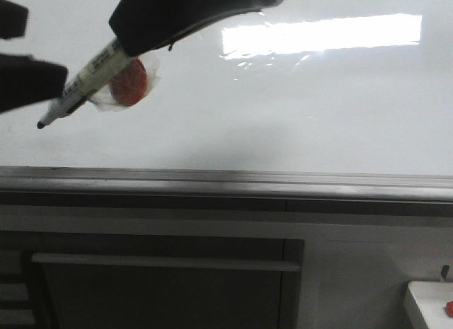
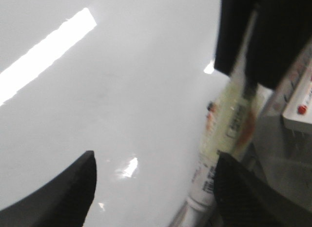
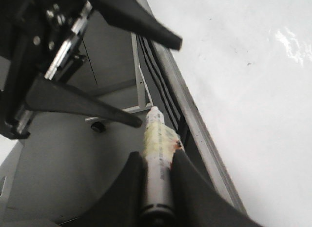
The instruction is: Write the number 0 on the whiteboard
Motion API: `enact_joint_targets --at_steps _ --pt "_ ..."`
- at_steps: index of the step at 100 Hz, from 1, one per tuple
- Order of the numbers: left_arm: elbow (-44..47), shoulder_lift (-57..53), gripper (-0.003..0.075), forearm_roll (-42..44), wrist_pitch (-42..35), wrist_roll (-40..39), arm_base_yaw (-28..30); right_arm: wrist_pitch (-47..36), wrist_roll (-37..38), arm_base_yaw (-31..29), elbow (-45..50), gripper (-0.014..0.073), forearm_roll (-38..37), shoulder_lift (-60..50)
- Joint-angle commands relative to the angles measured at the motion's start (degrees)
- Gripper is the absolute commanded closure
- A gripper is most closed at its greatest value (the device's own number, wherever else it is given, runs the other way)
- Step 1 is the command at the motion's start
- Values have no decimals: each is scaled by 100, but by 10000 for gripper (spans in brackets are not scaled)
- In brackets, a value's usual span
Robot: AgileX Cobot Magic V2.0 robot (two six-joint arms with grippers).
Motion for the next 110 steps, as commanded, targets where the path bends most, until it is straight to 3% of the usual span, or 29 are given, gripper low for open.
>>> enact_joint_targets --at_steps 1,14,38,58,81,110 --pt "-183 -468 225 -429 -40 -89 -34 -317 -19 -88 -126 664 105 -131" --pt "-183 -1263 265 -523 543 -89 -34 -303 -19 -292 -114 664 105 -131" --pt "-183 -2147 332 -1597 992 -89 -34 -481 -19 -303 -124 664 136 -9" --pt "-183 -2173 389 -1597 1060 -89 -34 -746 -7 -412 -281 661 136 159" --pt "-183 -2173 396 -1597 1060 -89 -34 -60 167 -906 -680 661 136 574" --pt "-183 -2173 396 -1597 1050 -89 -34 -90 173 -966 -1075 659 89 933"
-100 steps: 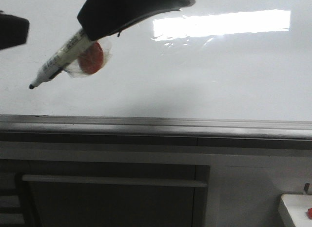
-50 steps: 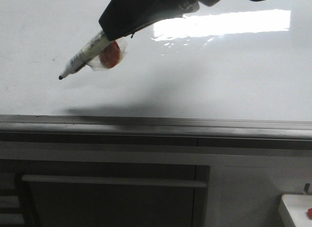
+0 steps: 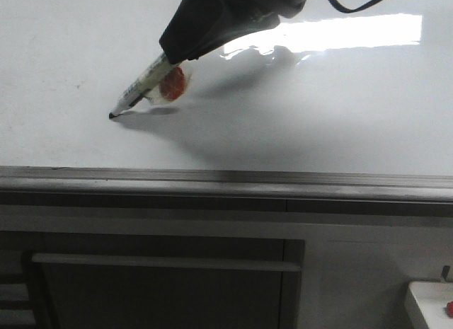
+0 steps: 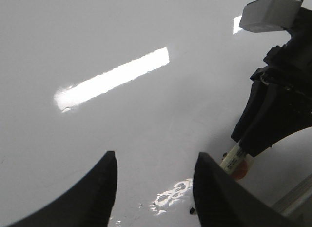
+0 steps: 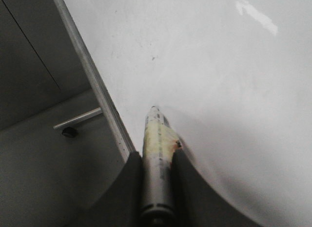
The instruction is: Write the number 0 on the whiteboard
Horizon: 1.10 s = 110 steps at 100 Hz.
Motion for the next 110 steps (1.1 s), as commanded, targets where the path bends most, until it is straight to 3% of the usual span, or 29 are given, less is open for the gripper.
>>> enact_joint_targets --at_steps 1,41,62,110 --pt "-183 19 396 -119 -381 -79 -34 -199 20 -43 -335 659 84 -61" --pt "-183 19 397 -119 -391 -79 -34 -249 75 -418 -984 652 -119 -101" --pt "-183 19 397 -119 -391 -79 -34 160 606 -780 -869 643 -637 -359" --pt "-183 19 397 -119 -391 -79 -34 139 780 -464 -204 643 -626 -319"
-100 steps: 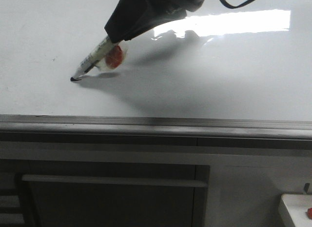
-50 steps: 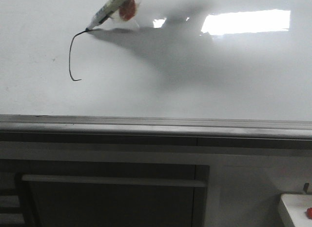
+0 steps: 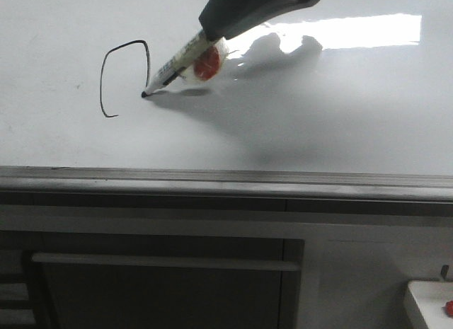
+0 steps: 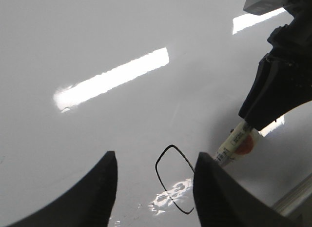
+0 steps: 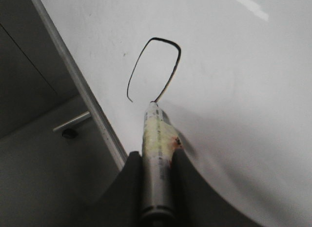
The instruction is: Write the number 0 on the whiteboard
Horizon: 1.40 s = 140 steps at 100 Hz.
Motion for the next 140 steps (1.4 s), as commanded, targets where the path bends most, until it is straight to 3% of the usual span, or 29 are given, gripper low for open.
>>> enact_joint_targets --at_steps 1,44,67,81,107,140 --pt "-183 19 397 -103 -391 -79 -34 -443 11 92 -96 643 -76 -37" --pt "-183 19 397 -103 -391 -79 -34 -683 -14 485 -303 643 -76 231" --pt "-183 19 409 -69 -253 -79 -88 228 -298 621 -264 643 -231 -301" --pt "-183 91 426 76 245 -79 -625 894 -298 646 -197 643 -701 -579" --pt "-177 1175 426 841 361 -32 -2413 1189 -298 794 -197 643 -789 -725" --pt "-856 2743 424 829 316 -32 -2066 1254 -298 1174 -197 643 -1041 -738"
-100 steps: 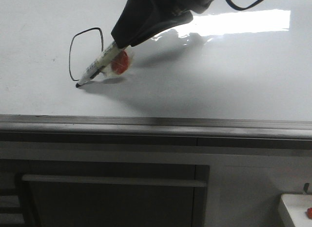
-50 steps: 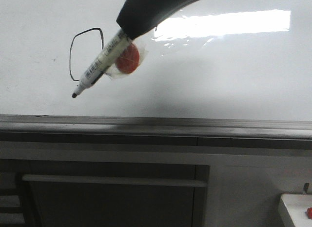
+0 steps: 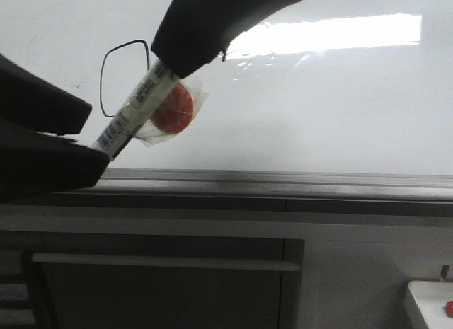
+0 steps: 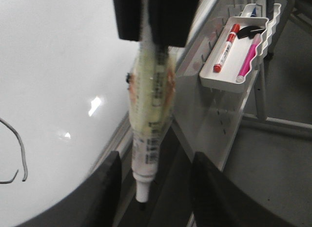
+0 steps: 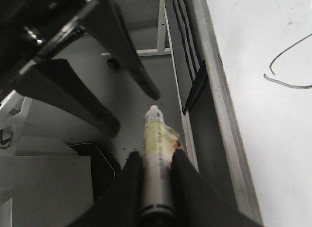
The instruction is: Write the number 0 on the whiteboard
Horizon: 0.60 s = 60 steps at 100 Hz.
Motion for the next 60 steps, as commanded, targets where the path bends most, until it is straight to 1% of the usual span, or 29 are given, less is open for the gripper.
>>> enact_joint_targets --at_steps 1,23,41,60 --pt "-356 216 424 -39 -425 -32 106 -133 -72 23 -134 643 93 -200" --pt "-420 508 426 -65 -599 -32 135 -145 -72 23 -134 643 151 -371" --pt "-420 564 426 -189 -946 -32 135 -145 -72 165 -134 643 182 -419" --pt "-420 564 426 -189 -969 -32 135 -168 -72 214 -134 643 182 -419"
